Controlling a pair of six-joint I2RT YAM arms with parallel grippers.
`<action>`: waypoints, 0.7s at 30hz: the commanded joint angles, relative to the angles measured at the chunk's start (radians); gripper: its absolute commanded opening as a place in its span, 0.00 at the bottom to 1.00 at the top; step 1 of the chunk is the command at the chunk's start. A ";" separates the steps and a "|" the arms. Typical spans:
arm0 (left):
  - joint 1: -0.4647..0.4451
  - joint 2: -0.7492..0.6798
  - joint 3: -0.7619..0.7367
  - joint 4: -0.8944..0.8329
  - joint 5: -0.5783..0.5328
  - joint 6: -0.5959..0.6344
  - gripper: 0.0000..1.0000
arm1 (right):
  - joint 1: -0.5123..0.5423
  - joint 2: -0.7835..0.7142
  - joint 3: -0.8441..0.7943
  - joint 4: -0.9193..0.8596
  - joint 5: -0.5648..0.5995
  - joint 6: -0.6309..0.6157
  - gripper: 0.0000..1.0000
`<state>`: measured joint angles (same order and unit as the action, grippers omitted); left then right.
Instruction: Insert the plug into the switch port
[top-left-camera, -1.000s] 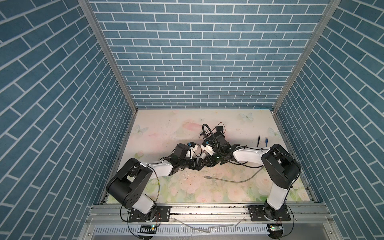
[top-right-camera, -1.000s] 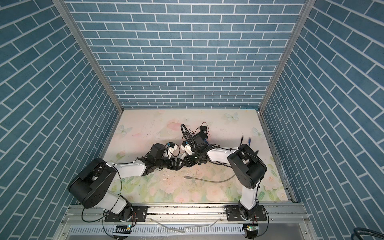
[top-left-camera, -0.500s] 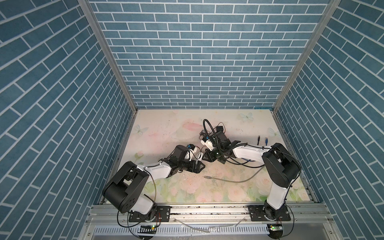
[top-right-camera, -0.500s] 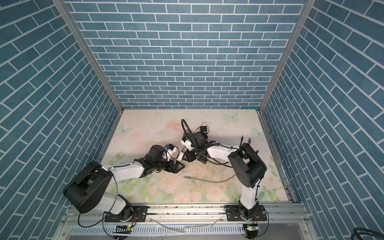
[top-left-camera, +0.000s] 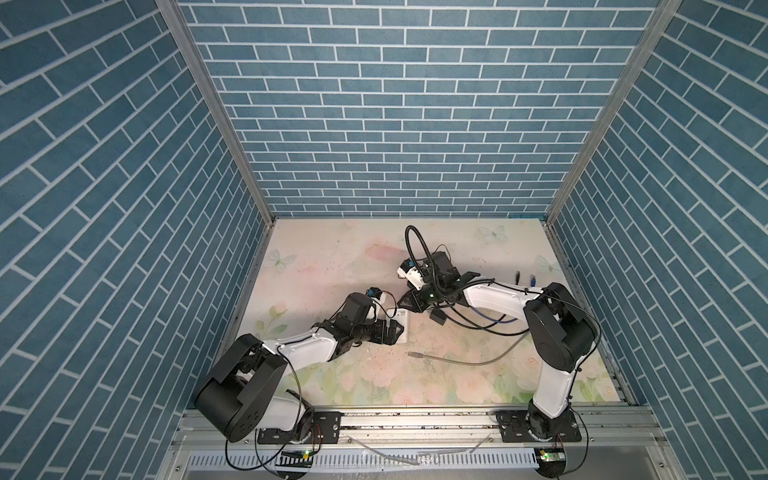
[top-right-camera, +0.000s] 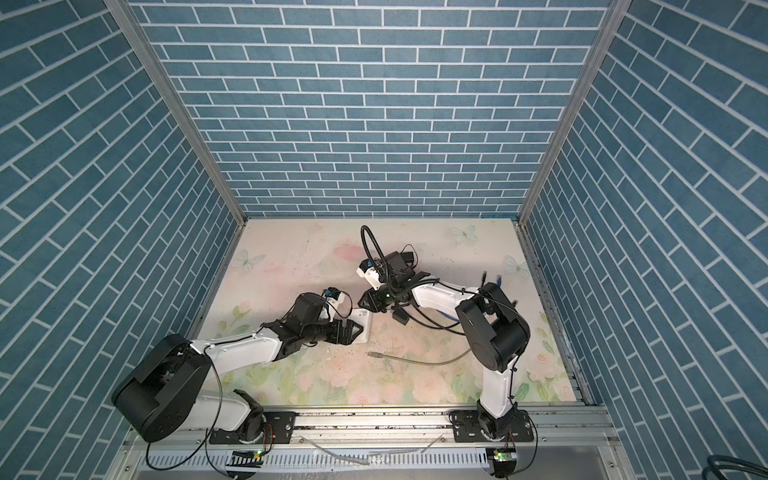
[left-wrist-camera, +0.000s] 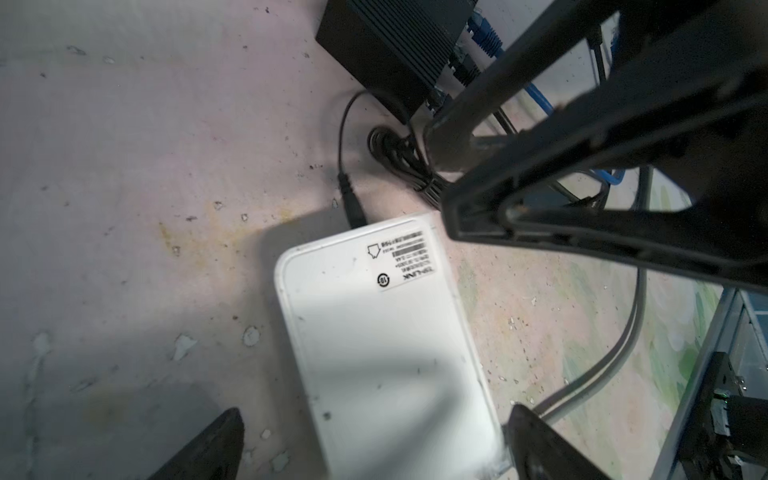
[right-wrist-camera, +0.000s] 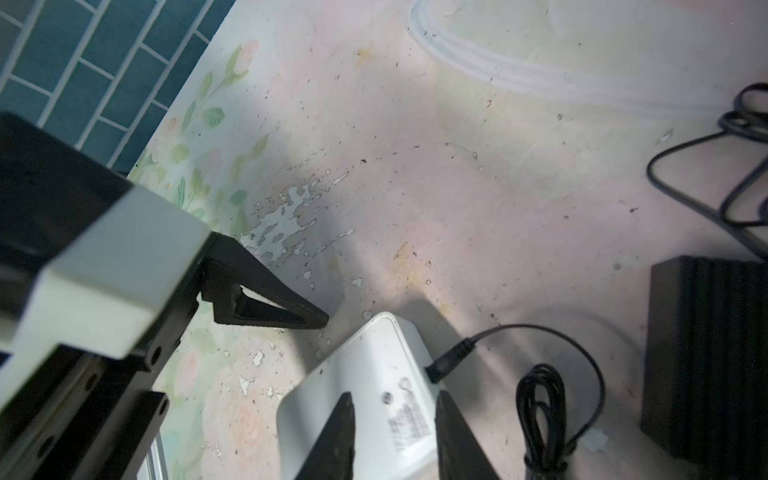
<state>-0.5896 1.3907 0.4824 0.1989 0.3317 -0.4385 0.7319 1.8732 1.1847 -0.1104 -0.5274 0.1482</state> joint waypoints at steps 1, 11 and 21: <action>0.009 -0.006 -0.025 -0.004 -0.038 -0.015 1.00 | 0.000 0.024 0.032 0.006 -0.029 -0.022 0.33; 0.012 -0.024 -0.009 -0.015 -0.055 -0.029 1.00 | -0.001 -0.044 -0.008 -0.010 0.050 -0.008 0.33; -0.017 -0.033 0.087 -0.227 -0.257 -0.132 1.00 | 0.000 -0.095 -0.118 -0.097 0.140 -0.008 0.33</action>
<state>-0.5934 1.3548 0.5388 0.0620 0.1650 -0.5278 0.7319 1.8053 1.1213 -0.1627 -0.4072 0.1516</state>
